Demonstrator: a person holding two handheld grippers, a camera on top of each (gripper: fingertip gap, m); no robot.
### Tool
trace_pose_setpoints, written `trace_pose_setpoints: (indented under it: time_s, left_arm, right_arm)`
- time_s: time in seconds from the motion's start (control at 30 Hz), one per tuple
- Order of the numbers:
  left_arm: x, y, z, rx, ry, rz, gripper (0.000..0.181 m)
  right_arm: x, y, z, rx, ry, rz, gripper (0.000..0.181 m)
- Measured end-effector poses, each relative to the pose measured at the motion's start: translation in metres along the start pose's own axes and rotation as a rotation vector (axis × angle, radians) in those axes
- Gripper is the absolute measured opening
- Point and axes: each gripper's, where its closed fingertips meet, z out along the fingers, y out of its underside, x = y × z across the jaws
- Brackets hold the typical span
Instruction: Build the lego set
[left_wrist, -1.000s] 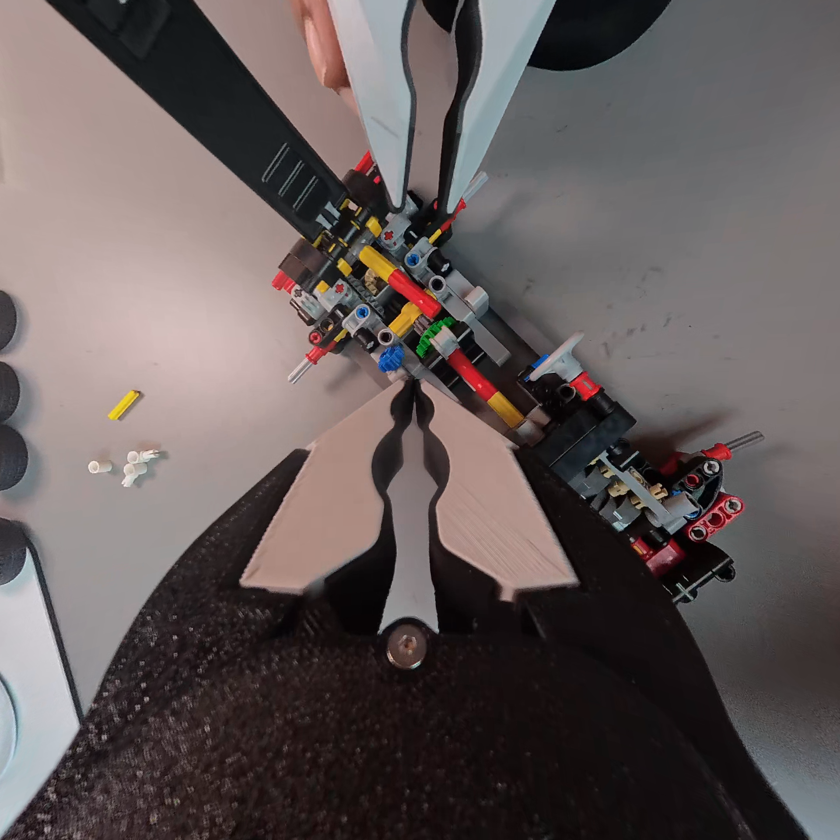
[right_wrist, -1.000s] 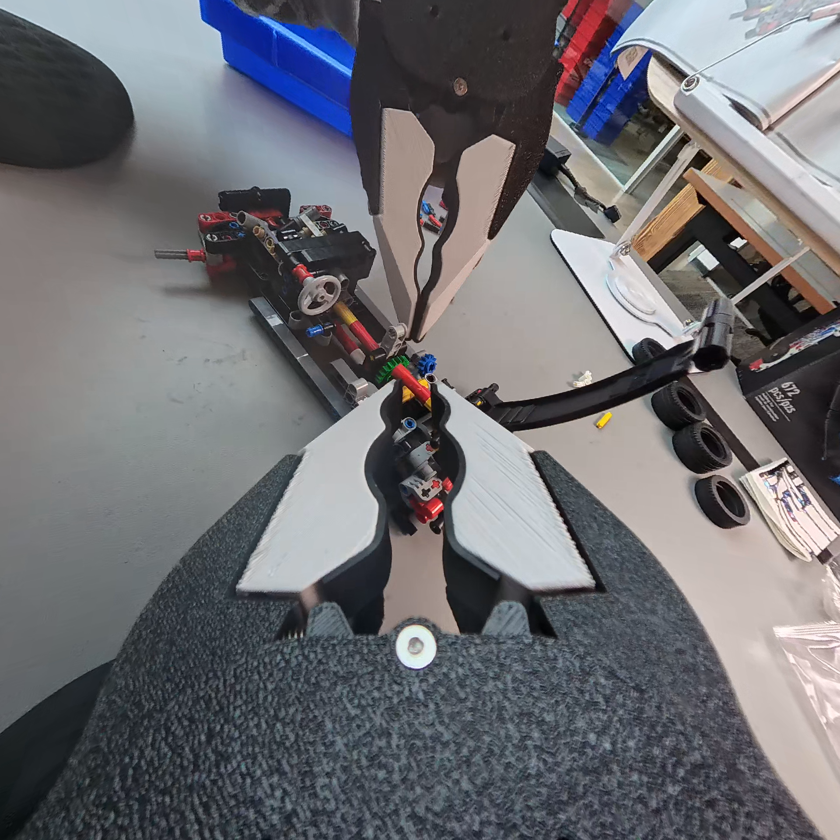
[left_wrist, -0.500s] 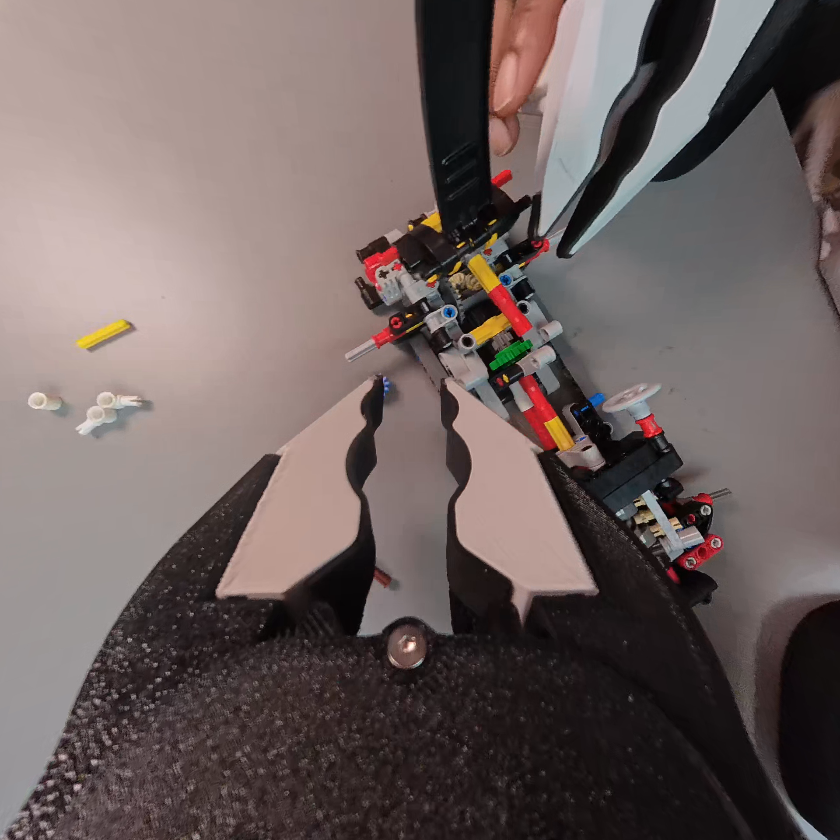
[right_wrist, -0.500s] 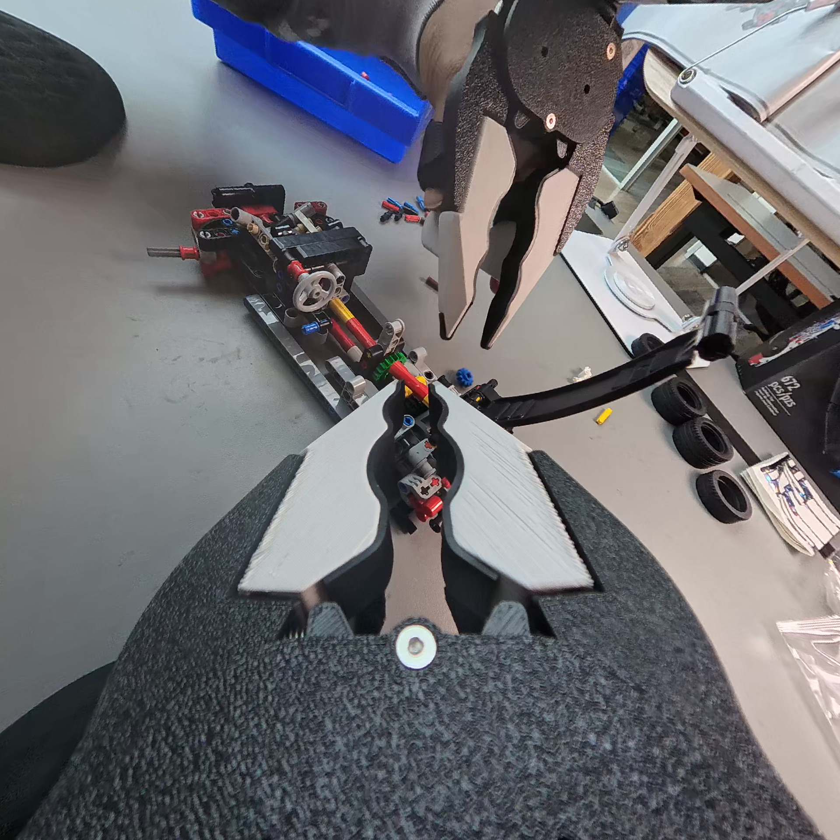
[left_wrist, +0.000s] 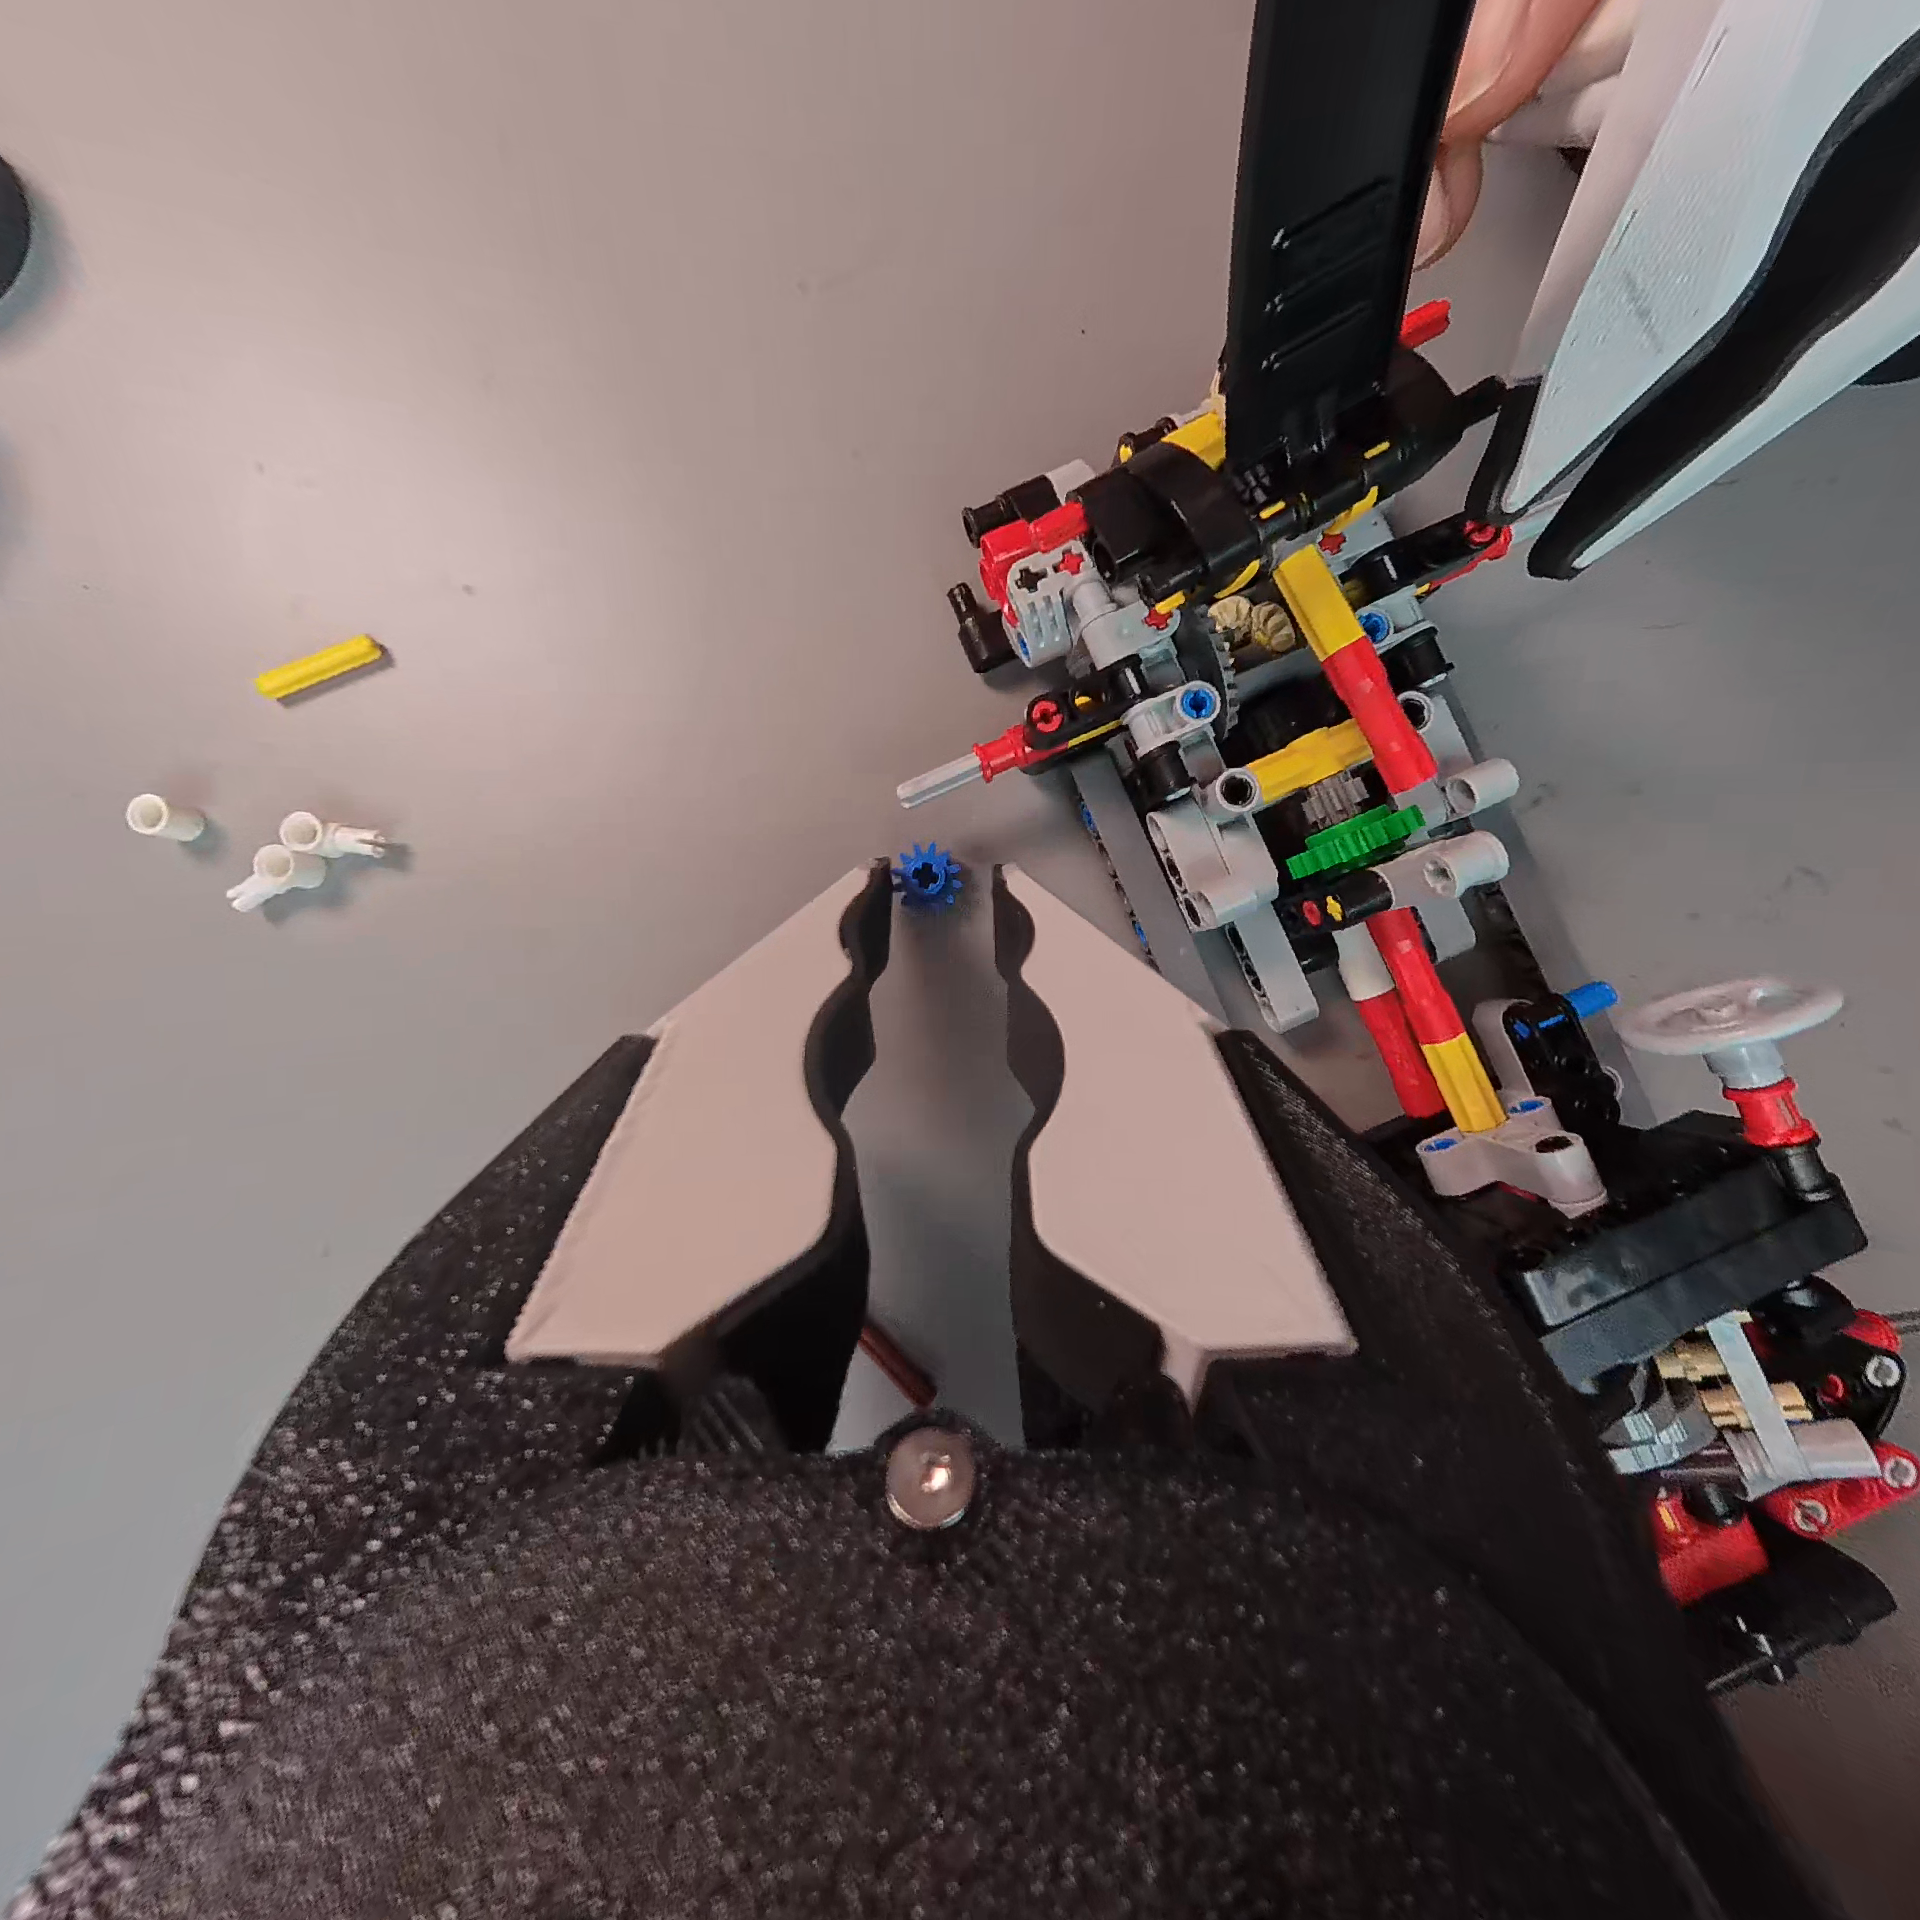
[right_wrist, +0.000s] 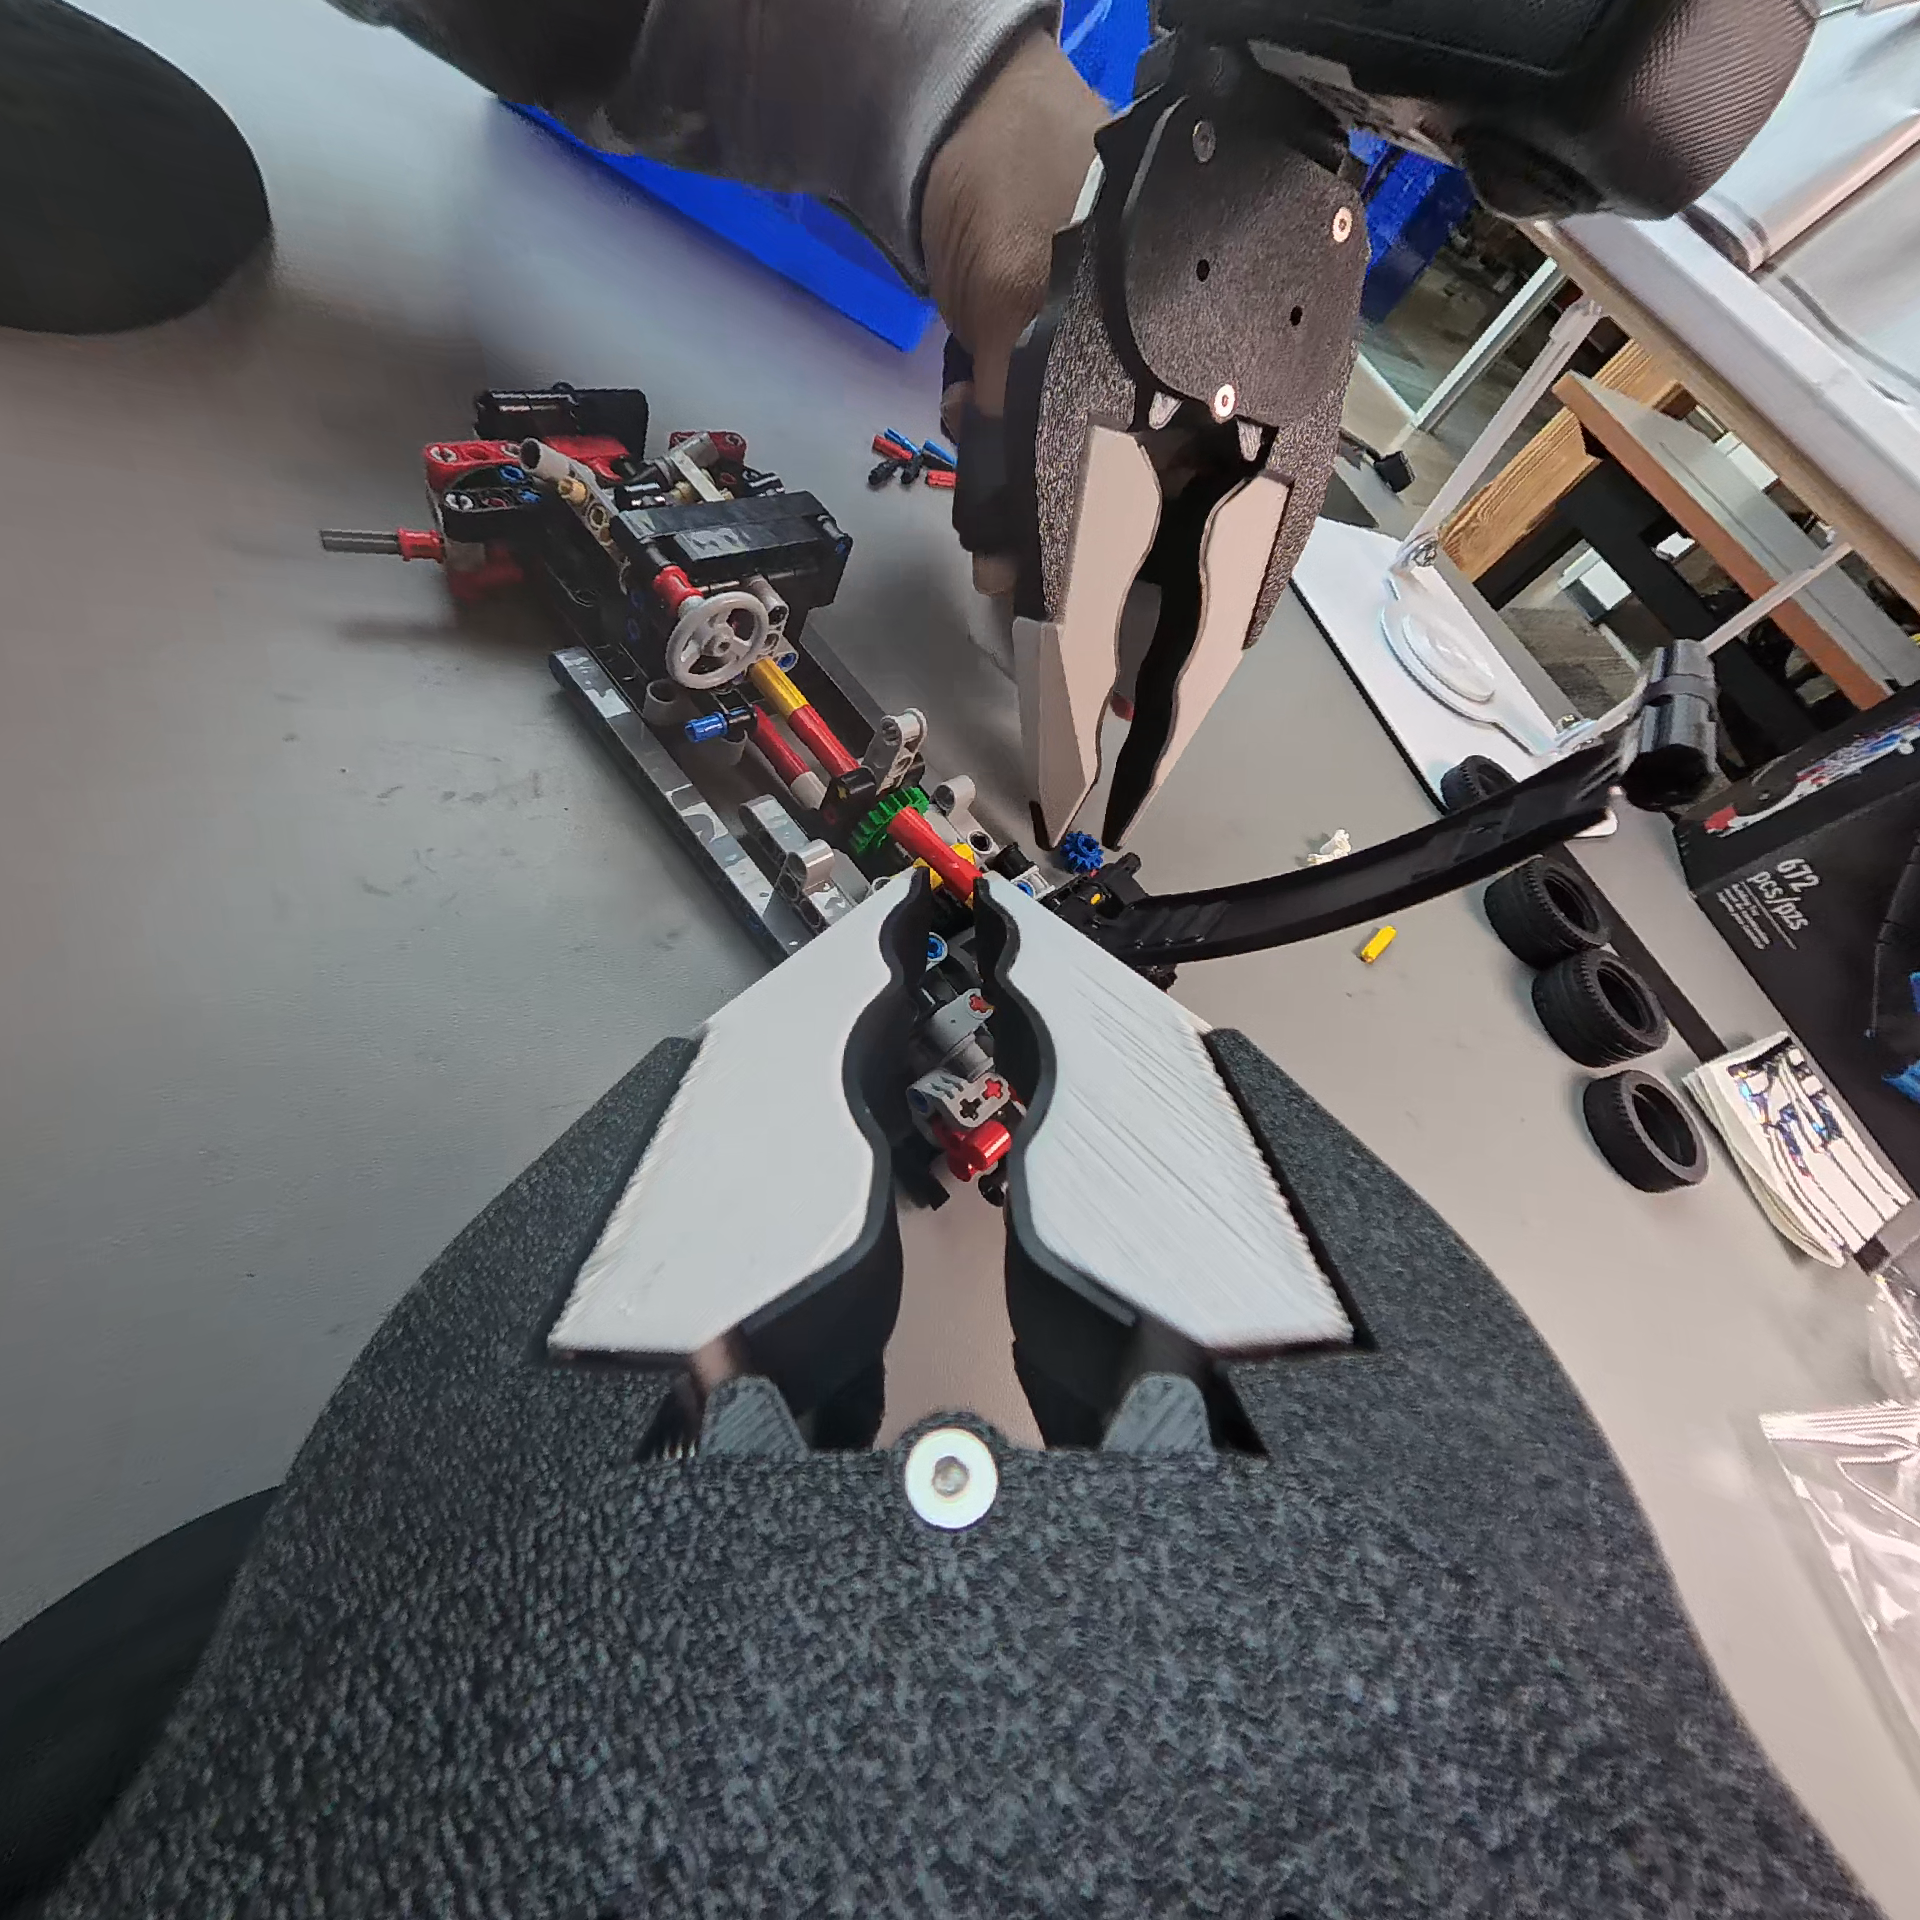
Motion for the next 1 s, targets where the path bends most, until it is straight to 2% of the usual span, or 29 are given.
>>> trace_pose_setpoints:
  time_s: [0.03, 0.17, 0.3, 0.37, 0.47, 0.57, 0.7, 0.9, 1.0]
  left_arm:
    - [0.0, 0.001, 0.002, -0.002, -0.005, 0.004, 0.012]
    - [-0.008, 0.004, -0.003, -0.003, -0.069, -0.028, 0.01]
    - [-0.029, 0.015, -0.022, 0.026, -0.188, -0.127, 0.01]
    - [-0.048, 0.025, -0.036, 0.026, -0.28, -0.208, 0.01]
    - [-0.082, 0.055, -0.058, -0.05, -0.435, -0.374, 0.01]
    - [-0.089, 0.074, -0.076, -0.104, -0.422, -0.507, 0.01]
    - [-0.089, 0.088, -0.093, -0.2, -0.39, -0.541, 0.01]
    - [-0.091, 0.08, -0.088, -0.225, -0.34, -0.428, 0.01]
    - [-0.096, 0.061, -0.073, -0.144, -0.299, -0.317, 0.011]
  right_arm:
    - [0.0, 0.0, 0.0, 0.0, 0.001, 0.0, 0.005]
    - [0.0, 0.003, 0.0, -0.012, 0.007, -0.008, 0.005]
    - [0.0, 0.003, 0.0, -0.013, 0.01, -0.016, 0.005]
    - [0.0, 0.003, 0.0, -0.013, 0.009, -0.017, 0.005]
    - [-0.001, 0.004, 0.0, -0.018, 0.005, -0.021, 0.005]
    - [0.0, 0.003, 0.0, -0.013, 0.012, -0.022, 0.005]
    - [0.001, 0.004, -0.001, -0.013, 0.015, -0.017, 0.005]
    - [-0.001, 0.007, 0.001, -0.029, 0.013, -0.032, 0.004]
    - [-0.001, 0.009, 0.001, -0.037, 0.014, -0.038, 0.004]
